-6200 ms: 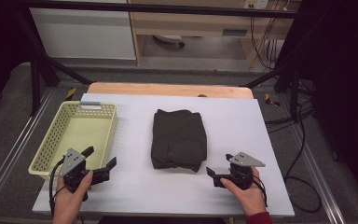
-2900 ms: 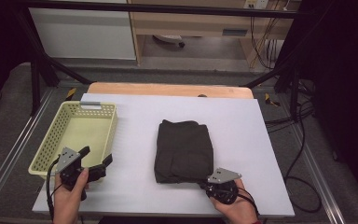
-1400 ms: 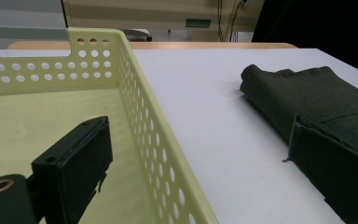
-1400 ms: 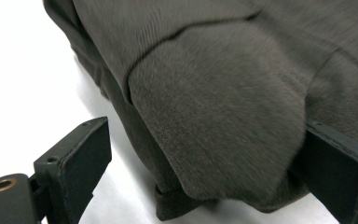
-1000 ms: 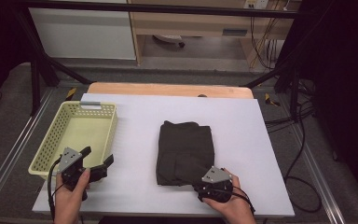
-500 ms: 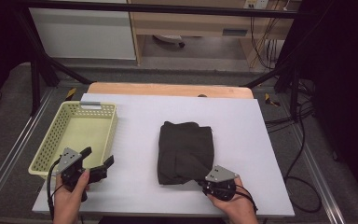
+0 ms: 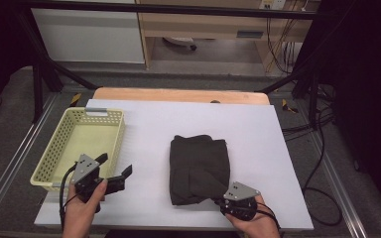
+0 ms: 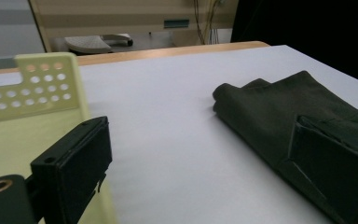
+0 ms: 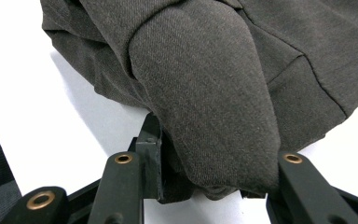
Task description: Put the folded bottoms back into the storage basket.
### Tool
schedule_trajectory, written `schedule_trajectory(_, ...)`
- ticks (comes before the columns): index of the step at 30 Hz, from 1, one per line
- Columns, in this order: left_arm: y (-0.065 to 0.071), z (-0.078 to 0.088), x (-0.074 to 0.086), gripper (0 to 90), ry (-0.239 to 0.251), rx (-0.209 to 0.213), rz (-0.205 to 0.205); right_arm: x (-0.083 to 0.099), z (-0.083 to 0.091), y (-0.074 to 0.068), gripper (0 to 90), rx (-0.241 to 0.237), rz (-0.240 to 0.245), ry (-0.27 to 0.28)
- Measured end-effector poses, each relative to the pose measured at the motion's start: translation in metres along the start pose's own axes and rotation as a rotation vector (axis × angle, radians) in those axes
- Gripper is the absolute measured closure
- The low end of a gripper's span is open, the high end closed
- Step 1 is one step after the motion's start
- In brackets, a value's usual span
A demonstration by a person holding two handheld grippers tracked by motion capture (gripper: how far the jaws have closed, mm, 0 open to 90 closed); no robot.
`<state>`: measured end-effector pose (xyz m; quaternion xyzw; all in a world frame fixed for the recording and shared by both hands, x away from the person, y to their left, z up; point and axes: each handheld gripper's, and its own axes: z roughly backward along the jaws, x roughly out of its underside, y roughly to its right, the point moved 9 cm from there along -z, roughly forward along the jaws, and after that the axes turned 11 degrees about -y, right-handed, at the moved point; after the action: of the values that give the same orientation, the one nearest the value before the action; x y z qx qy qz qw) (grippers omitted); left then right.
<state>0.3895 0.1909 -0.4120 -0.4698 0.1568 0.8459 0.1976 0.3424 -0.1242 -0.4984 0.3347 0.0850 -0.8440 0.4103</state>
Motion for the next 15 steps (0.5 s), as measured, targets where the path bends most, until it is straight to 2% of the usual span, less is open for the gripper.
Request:
schedule_trajectory(7,0.021,-0.027,-0.016,5.6,-0.022,0.039,-0.026,0.0,-0.001,0.0,57.7,-0.015,-0.006,-0.011)
schedule_trajectory(15,0.03,-0.051,-0.031,5.5,-0.032,0.047,-0.055,0.001,-0.001,0.0,58.2,-0.011,0.003,-0.015)
